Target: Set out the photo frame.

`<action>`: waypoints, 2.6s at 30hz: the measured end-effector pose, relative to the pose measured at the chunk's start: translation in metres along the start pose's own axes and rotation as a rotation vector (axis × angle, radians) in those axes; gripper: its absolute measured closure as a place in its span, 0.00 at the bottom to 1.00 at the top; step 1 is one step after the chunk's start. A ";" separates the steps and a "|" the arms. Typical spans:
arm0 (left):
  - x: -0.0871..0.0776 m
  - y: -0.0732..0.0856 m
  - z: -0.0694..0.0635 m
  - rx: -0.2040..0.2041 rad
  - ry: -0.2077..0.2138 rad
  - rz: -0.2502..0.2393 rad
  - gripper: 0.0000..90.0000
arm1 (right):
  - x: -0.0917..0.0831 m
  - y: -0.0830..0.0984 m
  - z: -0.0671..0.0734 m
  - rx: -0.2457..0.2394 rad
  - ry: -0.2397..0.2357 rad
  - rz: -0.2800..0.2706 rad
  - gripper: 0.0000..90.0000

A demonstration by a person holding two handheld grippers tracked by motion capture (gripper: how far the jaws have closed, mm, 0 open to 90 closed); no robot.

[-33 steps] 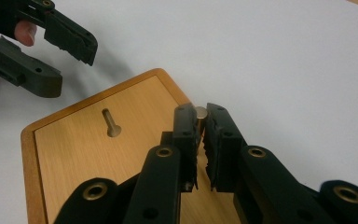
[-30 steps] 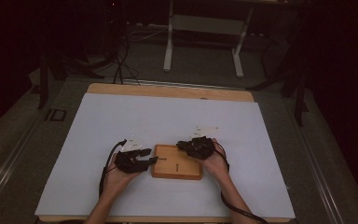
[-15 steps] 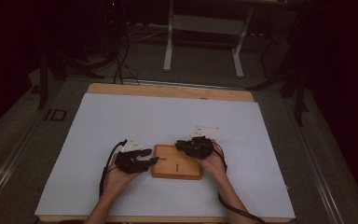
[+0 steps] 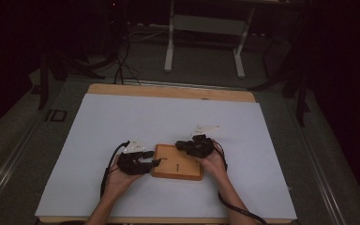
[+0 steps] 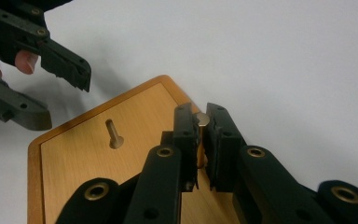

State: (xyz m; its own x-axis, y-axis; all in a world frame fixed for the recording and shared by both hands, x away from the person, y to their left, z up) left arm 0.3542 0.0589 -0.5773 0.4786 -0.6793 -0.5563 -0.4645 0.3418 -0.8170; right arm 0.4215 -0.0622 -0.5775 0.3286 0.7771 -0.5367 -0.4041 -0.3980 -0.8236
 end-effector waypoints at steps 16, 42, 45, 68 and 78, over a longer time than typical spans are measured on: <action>0.000 0.001 -0.002 0.012 0.022 0.008 0.57 | 0.001 -0.002 -0.005 0.049 -0.059 0.013 0.93; -0.004 0.004 -0.017 0.141 0.037 0.013 0.37 | 0.004 -0.006 -0.013 0.120 -0.110 0.050 0.93; -0.002 0.006 -0.014 0.150 0.000 0.027 0.32 | 0.004 -0.006 -0.014 0.125 -0.113 0.054 0.93; 0.018 0.018 -0.007 0.270 -0.169 0.131 0.21 | 0.005 -0.008 -0.017 0.182 -0.128 0.078 0.94; 0.022 0.017 -0.004 0.322 -0.209 0.121 0.23 | 0.006 -0.008 -0.018 0.193 -0.144 0.079 0.93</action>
State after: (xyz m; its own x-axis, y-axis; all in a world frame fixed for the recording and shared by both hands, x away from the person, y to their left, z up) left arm 0.3537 0.0470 -0.6023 0.5916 -0.4863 -0.6430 -0.2850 0.6199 -0.7311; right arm 0.4422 -0.0635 -0.5774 0.1701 0.8146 -0.5546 -0.5838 -0.3701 -0.7226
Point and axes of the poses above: each handheld gripper's, and its own axes: x roughly forward along the jaws, y roughly out of its underside, z roughly to its left, the point moved 10 cm from there along x, roughly forward along the jaws
